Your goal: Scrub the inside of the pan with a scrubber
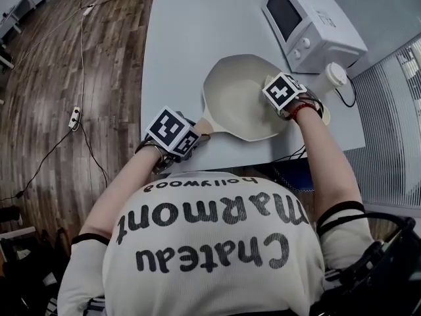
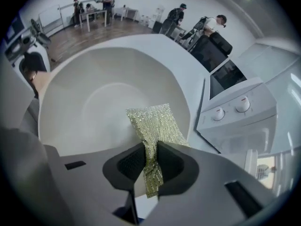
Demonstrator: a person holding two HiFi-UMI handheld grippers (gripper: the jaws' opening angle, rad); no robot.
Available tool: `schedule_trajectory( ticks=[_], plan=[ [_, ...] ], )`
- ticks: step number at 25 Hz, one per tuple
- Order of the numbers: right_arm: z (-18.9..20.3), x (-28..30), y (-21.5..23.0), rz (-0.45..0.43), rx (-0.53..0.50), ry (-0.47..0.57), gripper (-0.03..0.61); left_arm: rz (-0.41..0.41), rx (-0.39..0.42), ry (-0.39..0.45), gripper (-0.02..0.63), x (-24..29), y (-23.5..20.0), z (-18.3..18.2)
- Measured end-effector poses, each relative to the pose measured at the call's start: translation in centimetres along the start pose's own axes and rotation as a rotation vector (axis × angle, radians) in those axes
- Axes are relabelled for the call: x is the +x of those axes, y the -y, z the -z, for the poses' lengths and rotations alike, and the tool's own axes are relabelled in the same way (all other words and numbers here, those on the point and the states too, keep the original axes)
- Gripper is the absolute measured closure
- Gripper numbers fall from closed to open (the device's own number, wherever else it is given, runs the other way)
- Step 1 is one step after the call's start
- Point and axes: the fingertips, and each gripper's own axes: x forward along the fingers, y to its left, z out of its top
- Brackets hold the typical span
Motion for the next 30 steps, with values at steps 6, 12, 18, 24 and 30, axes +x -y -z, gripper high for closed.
schedule_trajectory(
  ticks=[6, 12, 18, 24, 30],
  plan=[
    [-6.8, -4.3, -4.7, -0.302, 0.207, 0.27, 0.515, 0.008, 0.002, 0.009, 0.399, 0.0, 0.0, -0.1],
    [-10.1, -5.8, -14.3, -0.764, 0.315, 0.337, 0.515, 0.015, -0.007, 0.023, 0.399, 0.0, 0.1, 0.0],
    [-10.7, -6.8, -19.6, -1.129, 0.484, 0.256, 0.515, 0.006, 0.005, 0.021, 0.399, 0.0, 0.0, -0.1],
    [-9.7, -5.3, -19.9, -1.144, 0.563, 0.126, 0.515, 0.024, -0.021, 0.035, 0.398, 0.2, 0.2, -0.3],
    [-8.0, -2.1, -19.8, -0.99, 0.512, 0.002, 0.515, 0.021, -0.023, 0.021, 0.396, 0.3, 0.3, -0.1]
  ],
)
